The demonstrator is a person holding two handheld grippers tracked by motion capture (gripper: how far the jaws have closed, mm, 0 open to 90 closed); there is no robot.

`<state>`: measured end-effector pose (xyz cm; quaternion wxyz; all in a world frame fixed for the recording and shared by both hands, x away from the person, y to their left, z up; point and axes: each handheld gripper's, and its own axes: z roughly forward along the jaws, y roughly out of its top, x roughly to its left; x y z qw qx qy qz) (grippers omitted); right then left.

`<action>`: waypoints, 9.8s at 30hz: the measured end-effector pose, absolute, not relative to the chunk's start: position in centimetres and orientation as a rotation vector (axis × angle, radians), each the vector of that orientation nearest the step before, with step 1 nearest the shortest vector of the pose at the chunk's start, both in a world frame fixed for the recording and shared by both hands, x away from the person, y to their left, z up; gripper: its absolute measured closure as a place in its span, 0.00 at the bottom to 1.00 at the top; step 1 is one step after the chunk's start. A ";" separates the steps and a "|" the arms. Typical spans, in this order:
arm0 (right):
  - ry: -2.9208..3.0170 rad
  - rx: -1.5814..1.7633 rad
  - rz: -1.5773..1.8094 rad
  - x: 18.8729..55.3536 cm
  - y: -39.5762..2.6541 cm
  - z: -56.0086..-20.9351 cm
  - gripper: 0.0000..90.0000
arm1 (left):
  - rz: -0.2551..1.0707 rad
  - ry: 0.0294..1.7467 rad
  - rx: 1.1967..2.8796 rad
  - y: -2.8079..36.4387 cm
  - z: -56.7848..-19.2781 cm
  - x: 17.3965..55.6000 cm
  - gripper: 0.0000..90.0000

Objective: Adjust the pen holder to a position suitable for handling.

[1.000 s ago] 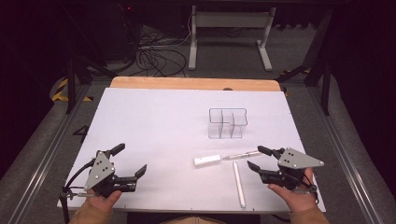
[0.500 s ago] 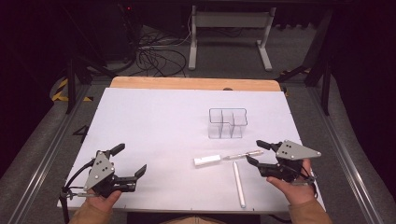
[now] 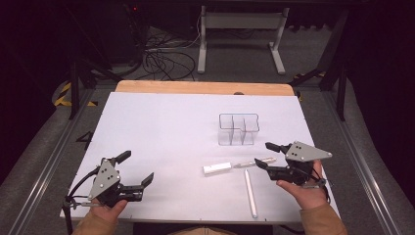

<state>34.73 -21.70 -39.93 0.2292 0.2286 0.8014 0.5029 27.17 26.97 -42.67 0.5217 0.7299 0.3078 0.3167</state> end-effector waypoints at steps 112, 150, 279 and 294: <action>2.867 0.163 0.680 42.9 -18.8 -40.5 0.59 | 0.755 0.753 1.750 27.2 -42.8 27.1 0.07; 2.939 -0.080 0.361 44.4 -16.9 -43.6 0.79 | 0.761 0.757 1.755 27.2 -42.9 27.2 0.07; 2.191 0.630 1.670 43.9 -18.9 -34.5 0.89 | 0.749 0.773 1.747 27.5 -42.9 27.3 0.07; 2.067 0.728 1.721 44.2 -18.1 -34.7 0.89 | 0.752 0.771 1.744 27.5 -42.9 27.3 0.07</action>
